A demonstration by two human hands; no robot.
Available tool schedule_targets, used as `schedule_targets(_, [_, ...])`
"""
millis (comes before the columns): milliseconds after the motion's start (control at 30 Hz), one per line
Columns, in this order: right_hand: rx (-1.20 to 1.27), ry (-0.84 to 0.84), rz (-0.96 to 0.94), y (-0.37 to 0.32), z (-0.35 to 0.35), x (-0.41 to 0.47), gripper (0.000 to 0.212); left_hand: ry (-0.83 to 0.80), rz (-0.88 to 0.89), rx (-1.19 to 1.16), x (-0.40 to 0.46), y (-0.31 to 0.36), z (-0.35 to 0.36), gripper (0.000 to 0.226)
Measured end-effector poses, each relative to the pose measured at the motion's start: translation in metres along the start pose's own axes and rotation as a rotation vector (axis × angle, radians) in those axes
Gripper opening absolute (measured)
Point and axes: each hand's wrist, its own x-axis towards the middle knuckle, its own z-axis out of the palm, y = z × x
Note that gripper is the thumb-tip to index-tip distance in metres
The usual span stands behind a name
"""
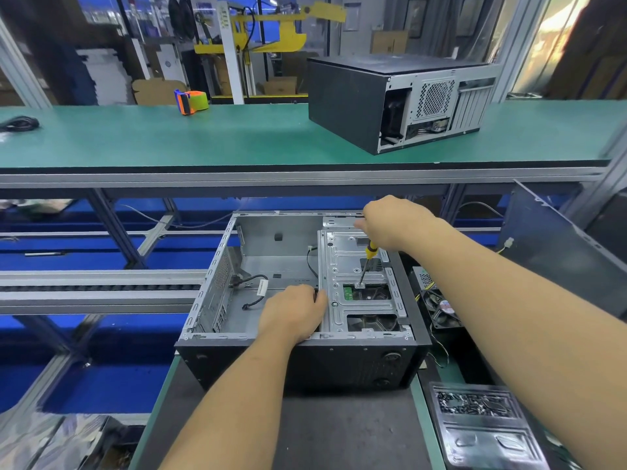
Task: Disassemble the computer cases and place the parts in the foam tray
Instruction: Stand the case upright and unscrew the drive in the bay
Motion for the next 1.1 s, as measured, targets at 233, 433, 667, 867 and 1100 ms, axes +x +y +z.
schedule_targets(233, [0.255, 0.045, -0.095, 0.013, 0.008, 0.001, 0.015, 0.003, -0.005, -0.006, -0.001, 0.001, -0.001, 0.045])
schedule_targets(433, [0.523, 0.099, -0.105, 0.012, 0.013, -0.004, 0.037, 0.006, -0.012, -0.005, -0.002, 0.002, -0.002, 0.045])
schedule_targets(667, [0.575, 0.267, -0.034, 0.011, 0.032, -0.005, 0.022, 0.026, -0.018, -0.006, -0.003, 0.002, -0.003, 0.041])
schedule_targets(867, [0.611, 0.297, -0.028, 0.012, 0.029, -0.006, 0.023, 0.115, -0.025, 0.034, -0.002, 0.001, 0.001, 0.032])
schedule_targets(1100, [0.647, 0.326, -0.017, 0.007, 0.026, -0.006, 0.024, 0.154, 0.018, 0.034, -0.002, -0.002, 0.004, 0.028])
